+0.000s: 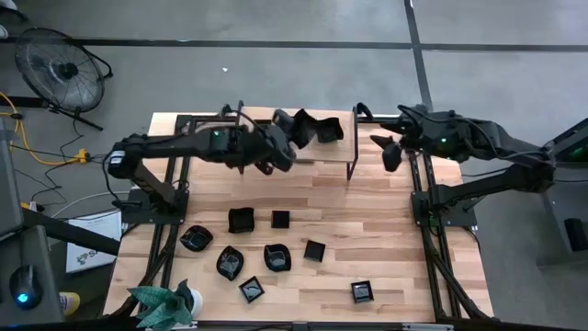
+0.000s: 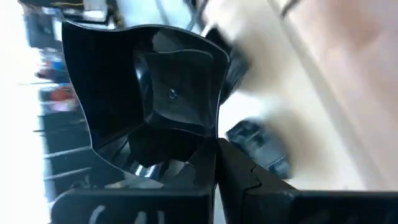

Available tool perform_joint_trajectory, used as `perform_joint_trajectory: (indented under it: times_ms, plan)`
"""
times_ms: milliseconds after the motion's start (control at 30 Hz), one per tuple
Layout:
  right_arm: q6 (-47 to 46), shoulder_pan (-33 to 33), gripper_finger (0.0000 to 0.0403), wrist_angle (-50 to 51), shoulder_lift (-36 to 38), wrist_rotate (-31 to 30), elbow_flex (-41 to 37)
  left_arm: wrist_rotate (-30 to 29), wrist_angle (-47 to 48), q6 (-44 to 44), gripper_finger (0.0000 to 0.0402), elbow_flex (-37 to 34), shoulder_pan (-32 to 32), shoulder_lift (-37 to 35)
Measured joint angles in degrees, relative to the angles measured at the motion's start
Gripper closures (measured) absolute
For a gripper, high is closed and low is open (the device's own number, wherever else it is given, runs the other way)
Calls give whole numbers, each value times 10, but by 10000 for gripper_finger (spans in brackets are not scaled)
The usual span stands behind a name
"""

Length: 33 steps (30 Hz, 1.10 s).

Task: Pick & Place Mini shaped plates
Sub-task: Stack the square-shaped plate on the square-shaped plate

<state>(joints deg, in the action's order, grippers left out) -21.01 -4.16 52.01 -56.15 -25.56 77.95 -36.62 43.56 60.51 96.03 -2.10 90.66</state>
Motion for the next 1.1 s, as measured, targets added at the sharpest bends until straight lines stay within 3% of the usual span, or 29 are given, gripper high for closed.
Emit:
perform_joint_trajectory:
  times_ms: [133, 367, 533, 800, 1100]
  plan:
    - [34, 0, 178, -38, -43, 2, 0, -106, -5, 114, 401, 0, 18, 29]
    - [94, 0, 178, -113, -121, -41, 0, -242, -9, 207, 401, 0, 29, 62]
    - [119, 0, 178, -167, -151, -63, 0, -284, -16, 236, 401, -1, 29, 72]
    - [188, -8, 179, -264, -178, -83, 0, -288, -33, 273, 401, 0, 29, 70]
    - [146, -74, 179, -279, -197, 25, 0, -285, -32, 295, 401, 0, 29, 70]
